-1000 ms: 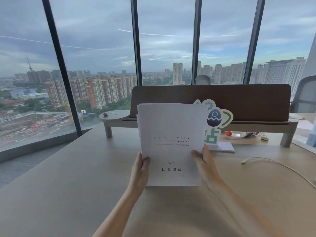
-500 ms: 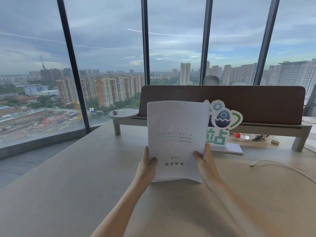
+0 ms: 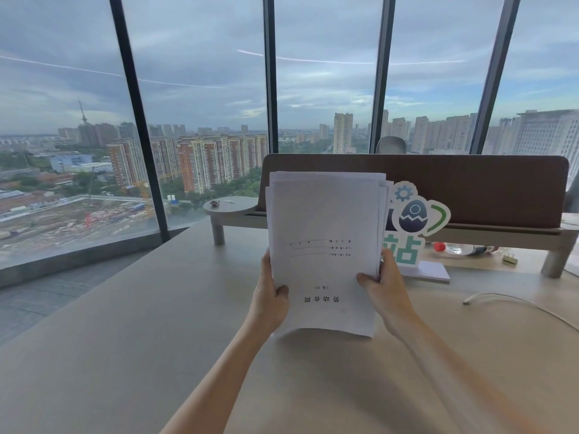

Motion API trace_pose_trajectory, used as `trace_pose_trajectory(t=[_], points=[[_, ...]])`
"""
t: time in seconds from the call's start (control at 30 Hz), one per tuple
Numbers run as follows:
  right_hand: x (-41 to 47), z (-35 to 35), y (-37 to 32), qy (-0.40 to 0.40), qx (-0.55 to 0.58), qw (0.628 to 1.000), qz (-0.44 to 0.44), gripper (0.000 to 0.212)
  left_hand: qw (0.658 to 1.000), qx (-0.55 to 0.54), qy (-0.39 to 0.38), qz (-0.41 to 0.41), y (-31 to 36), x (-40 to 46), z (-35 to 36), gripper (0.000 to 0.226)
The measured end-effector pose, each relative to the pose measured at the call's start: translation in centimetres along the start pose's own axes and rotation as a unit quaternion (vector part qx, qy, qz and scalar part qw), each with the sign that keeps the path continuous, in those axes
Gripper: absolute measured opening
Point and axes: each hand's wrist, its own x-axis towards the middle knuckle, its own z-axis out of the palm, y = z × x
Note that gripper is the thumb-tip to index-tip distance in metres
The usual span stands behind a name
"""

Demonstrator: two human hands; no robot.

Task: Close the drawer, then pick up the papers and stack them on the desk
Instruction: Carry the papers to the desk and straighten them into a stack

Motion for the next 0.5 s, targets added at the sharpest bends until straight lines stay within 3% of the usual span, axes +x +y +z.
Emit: trace_pose_trajectory(t=[0.1,0.2,0.27,0.5], points=[[-0.2,-0.2,-0.3,-0.006,-0.018,1.000,-0.010,0.051,0.999,-0.030,0.012,-0.009,-0.4,0.0,-0.1,0.073],[-0.7,-0.3,0.1,-0.034,-0.002,0.999,0.000,0.051,0.997,-0.050,0.034,-0.052,-1.4,-0.1,-0.1,0.033],[-1.1,-0.2,0.6,-0.049,0.004,0.999,0.003,0.054,0.996,-0.049,0.048,-0.058,-1.9,-0.6,0.1,0.018],[-1.5,0.4,1.7,-0.009,0.008,1.000,-0.009,0.042,0.996,-0.042,0.056,-0.047,-2.5,-2.0,0.7,0.010]])
